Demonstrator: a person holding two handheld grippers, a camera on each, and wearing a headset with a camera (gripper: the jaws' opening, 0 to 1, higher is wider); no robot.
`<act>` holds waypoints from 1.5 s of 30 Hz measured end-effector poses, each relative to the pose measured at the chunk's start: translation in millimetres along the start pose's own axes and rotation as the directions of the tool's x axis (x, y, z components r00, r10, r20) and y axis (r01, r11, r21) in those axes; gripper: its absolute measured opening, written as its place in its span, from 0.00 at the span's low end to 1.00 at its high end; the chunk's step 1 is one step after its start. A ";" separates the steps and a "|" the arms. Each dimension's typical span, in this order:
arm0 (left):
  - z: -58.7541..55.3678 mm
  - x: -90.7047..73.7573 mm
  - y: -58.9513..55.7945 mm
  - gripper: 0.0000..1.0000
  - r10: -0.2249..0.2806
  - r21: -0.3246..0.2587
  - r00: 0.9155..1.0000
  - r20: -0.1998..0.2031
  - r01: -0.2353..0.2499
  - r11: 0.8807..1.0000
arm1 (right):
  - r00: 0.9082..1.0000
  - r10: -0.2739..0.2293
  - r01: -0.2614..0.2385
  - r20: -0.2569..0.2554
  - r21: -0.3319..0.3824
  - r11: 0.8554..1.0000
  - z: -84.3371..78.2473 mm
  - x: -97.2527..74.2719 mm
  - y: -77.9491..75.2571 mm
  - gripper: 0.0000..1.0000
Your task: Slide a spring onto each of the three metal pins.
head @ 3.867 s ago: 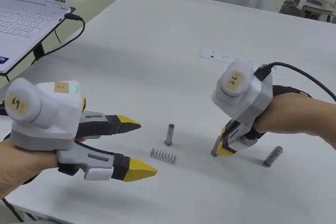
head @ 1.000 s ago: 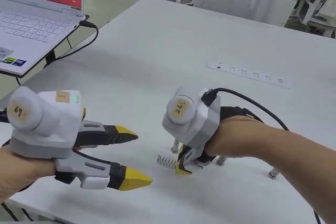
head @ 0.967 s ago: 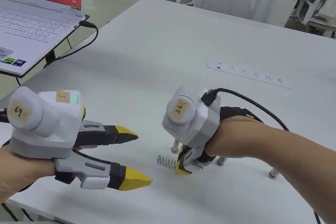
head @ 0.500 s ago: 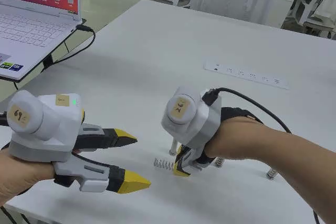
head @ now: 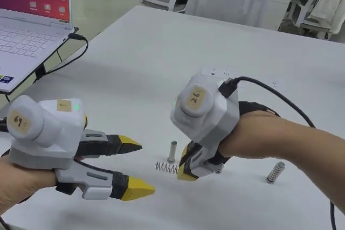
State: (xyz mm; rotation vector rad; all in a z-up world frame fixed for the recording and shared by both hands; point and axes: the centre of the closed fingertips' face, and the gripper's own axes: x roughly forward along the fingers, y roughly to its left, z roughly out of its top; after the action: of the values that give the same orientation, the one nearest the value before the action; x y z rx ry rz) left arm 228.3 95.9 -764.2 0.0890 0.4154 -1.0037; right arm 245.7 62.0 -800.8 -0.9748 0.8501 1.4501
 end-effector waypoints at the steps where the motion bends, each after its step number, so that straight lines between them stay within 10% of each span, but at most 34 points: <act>1: 2.0 1.3 -1.2 0.47 -0.006 0.007 1.000 0.000 0.006 1.000 | 1.000 0.003 -0.003 0.002 -0.001 1.000 -0.5 -3.7 1.8 0.08; 45: 31.4 29.2 -34.2 0.09 -0.187 0.141 0.982 -0.005 0.186 0.972 | 0.998 -0.001 0.006 0.058 -0.096 0.995 -5.0 -47.2 25.0 0.08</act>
State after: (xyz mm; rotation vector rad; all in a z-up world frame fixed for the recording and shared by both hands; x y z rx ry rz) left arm 222.8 45.9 -742.4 0.1752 0.3491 -1.2183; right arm 222.4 36.2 -760.0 -1.0004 0.7419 1.5203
